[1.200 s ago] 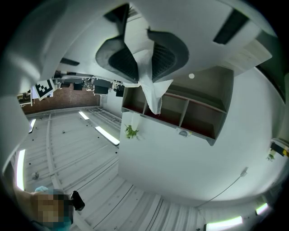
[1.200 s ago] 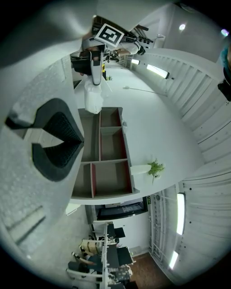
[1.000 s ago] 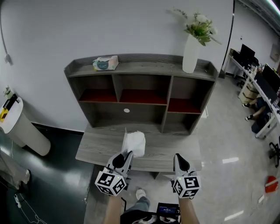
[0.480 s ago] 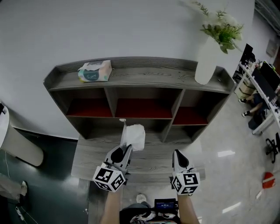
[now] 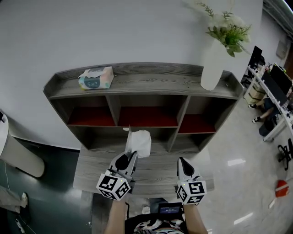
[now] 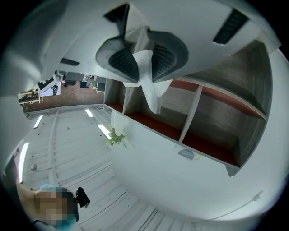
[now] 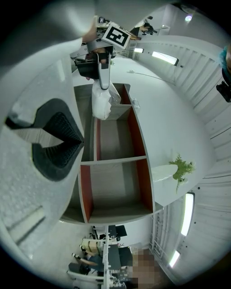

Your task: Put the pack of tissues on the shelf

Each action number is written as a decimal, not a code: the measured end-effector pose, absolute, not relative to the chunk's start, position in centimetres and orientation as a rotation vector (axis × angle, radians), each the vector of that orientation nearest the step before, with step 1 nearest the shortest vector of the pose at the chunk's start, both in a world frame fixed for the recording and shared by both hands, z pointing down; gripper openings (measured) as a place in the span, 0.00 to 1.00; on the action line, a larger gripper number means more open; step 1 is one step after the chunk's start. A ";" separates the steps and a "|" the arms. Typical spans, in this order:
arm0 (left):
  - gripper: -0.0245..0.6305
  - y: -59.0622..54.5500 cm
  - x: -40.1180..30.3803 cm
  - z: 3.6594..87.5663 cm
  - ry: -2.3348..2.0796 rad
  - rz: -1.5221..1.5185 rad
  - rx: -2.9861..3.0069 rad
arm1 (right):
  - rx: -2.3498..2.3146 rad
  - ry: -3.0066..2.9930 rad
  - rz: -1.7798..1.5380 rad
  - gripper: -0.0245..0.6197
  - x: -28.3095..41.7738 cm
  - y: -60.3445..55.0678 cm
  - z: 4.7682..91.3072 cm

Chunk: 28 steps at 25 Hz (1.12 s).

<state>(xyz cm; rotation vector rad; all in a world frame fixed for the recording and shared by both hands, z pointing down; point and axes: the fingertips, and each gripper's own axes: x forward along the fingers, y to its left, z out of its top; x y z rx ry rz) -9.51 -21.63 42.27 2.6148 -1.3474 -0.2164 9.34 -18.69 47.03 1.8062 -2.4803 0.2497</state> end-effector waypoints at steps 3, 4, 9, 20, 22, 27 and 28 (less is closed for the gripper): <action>0.15 -22.0 -9.3 41.6 -1.359 -0.225 2.629 | 1.792 -2.499 0.231 0.04 9.2 -19.1 46.7; 0.15 -22.1 -9.2 41.5 -1.362 -0.226 2.634 | 1.789 -2.505 0.227 0.04 9.2 -19.4 46.7; 0.15 -23.3 -8.3 41.5 -1.362 -0.206 2.657 | 1.774 -2.513 0.239 0.04 9.3 -21.3 47.4; 0.15 -25.9 -8.1 40.7 -1.349 -0.202 2.676 | 1.803 -2.511 0.215 0.04 9.5 -23.7 46.0; 0.15 -26.5 -8.2 40.4 -1.345 -0.204 2.681 | 1.817 -2.508 0.225 0.04 9.7 -24.4 46.1; 0.15 -27.8 -8.3 40.2 -1.327 -0.199 2.690 | 1.836 -2.498 0.244 0.04 9.6 -25.4 46.2; 0.15 -28.1 -8.3 40.2 -1.326 -0.198 2.692 | 1.836 -2.499 0.243 0.04 9.5 -25.6 46.1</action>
